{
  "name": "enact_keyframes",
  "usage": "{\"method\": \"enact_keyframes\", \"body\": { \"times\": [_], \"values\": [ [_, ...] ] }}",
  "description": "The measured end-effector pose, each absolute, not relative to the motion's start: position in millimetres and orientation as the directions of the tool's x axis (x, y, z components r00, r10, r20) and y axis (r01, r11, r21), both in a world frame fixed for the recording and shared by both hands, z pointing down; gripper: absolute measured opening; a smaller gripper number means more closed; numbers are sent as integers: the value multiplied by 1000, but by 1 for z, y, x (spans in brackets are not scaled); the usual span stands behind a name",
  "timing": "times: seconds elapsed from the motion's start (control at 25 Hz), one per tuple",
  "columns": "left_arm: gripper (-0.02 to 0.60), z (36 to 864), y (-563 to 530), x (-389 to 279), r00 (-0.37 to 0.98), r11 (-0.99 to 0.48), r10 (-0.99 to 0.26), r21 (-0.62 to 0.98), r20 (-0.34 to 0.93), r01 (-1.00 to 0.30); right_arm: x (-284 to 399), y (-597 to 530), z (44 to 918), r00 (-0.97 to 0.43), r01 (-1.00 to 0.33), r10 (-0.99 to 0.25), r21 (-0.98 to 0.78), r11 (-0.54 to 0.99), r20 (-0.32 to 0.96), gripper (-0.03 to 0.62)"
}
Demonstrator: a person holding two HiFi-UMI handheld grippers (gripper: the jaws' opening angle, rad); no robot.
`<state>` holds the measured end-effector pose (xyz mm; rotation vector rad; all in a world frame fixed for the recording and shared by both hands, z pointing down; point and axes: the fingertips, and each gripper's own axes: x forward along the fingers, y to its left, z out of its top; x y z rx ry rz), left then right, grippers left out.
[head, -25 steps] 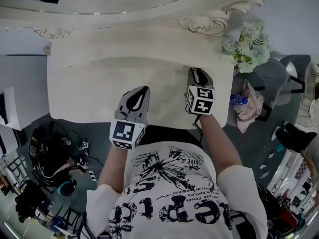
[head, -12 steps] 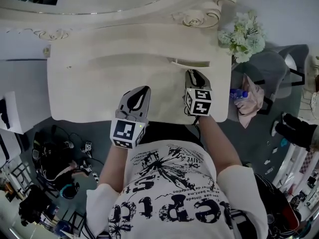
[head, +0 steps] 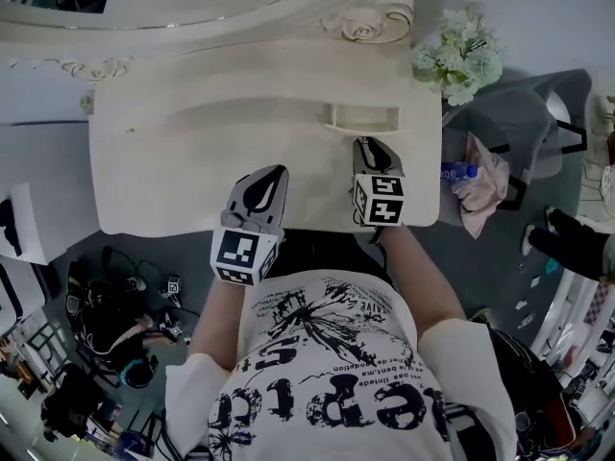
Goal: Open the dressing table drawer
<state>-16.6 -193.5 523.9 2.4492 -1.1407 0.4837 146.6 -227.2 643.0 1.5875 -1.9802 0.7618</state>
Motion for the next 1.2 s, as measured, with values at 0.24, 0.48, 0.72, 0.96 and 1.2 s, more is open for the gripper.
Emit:
{"method": "enact_keyframes", "body": {
  "times": [0.24,0.48,0.72,0.96,1.2],
  "values": [
    [20,524,-186,-17,618,-580,-636,242,462,-778,147,-222,642,-203,-979,-712,-119,167,672,104],
    [20,523,-186,-23,613,-570,-641,249,461,-783,145,-218,642,-186,-981,-696,-91,171,693,107],
    [20,504,-196,-23,619,-585,-657,227,431,-779,146,-213,601,-166,-981,-738,-34,190,654,101],
    [20,473,-208,-22,622,-601,-684,188,381,-777,142,-220,545,-212,-973,-816,-35,230,538,28],
    [20,431,-223,-21,622,-618,-719,122,309,-776,137,-222,488,-278,-960,-857,-104,259,433,23]
  ]
}}
